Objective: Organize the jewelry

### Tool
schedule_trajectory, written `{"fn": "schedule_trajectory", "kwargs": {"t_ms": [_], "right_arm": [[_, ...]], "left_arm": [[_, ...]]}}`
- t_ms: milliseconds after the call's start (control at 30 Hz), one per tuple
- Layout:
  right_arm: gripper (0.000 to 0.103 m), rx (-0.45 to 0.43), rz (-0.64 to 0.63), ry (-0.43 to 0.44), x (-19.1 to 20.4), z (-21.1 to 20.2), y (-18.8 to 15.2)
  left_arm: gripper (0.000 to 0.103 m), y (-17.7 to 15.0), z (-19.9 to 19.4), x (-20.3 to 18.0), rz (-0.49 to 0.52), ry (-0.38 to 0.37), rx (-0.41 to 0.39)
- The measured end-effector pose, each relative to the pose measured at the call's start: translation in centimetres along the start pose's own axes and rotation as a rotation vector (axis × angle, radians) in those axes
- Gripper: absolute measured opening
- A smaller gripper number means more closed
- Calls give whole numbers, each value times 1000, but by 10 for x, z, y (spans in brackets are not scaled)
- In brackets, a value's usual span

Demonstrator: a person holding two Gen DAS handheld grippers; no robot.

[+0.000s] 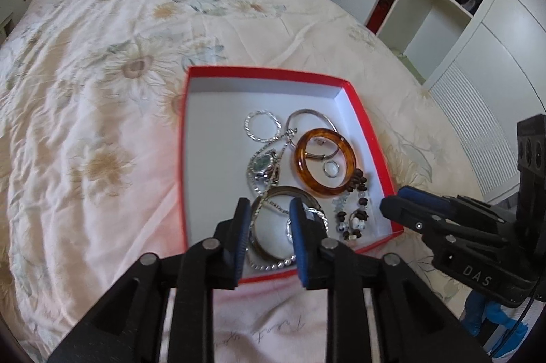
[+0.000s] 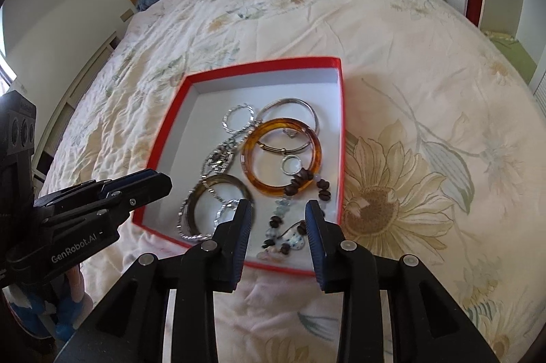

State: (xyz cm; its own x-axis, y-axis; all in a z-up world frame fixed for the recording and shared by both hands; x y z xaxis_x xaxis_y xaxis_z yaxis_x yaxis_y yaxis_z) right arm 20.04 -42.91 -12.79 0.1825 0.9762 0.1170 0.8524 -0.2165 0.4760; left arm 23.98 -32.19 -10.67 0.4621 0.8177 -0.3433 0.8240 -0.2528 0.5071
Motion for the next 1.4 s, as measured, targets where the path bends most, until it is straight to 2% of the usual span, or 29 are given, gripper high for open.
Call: {"fn": "schedule_trajectory", "kwargs": {"t_ms": [200,400,767,867,1000,1133,1400], "right_arm": [[37,-47,-40,-14,22,-32,-8],[41,-86,-78,-19,50,-63,-30],[50,-154,-129,-27,99,-115,-73],[56,-183,-130,-26,114,-129,-80],[60,-218,-130,-35,130,-143,-87],[68,-238,-137,-49,144,-153,-96],[76,-251,-164,-61,163,-164,-114]], "left_arm": [[28,-8,-44,3,17,44,-99],[28,-26,-86,6,20,93,-152],[28,-75,-156,23,16,163,-193],[28,-85,-179,28,26,196,-215],[39,-94,-209,34,39,245,-269],[40,-103,-235,43,32,292,-305],[41,-125,-266,62,-7,344,-338]]}}
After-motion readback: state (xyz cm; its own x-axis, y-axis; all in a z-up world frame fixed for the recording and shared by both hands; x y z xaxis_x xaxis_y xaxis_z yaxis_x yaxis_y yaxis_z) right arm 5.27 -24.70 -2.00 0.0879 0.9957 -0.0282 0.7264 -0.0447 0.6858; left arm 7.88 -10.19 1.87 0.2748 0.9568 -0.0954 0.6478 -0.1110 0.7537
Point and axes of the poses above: each gripper's, at about its wrist camera, not at the fingertips, and z roughly the way its jaws point, x to its left, y to its top, the point moved 10 cm from there along z, roughly the way its jaws point, and after that the axes turned 10 degrees about -y, right-handed, at the moved point
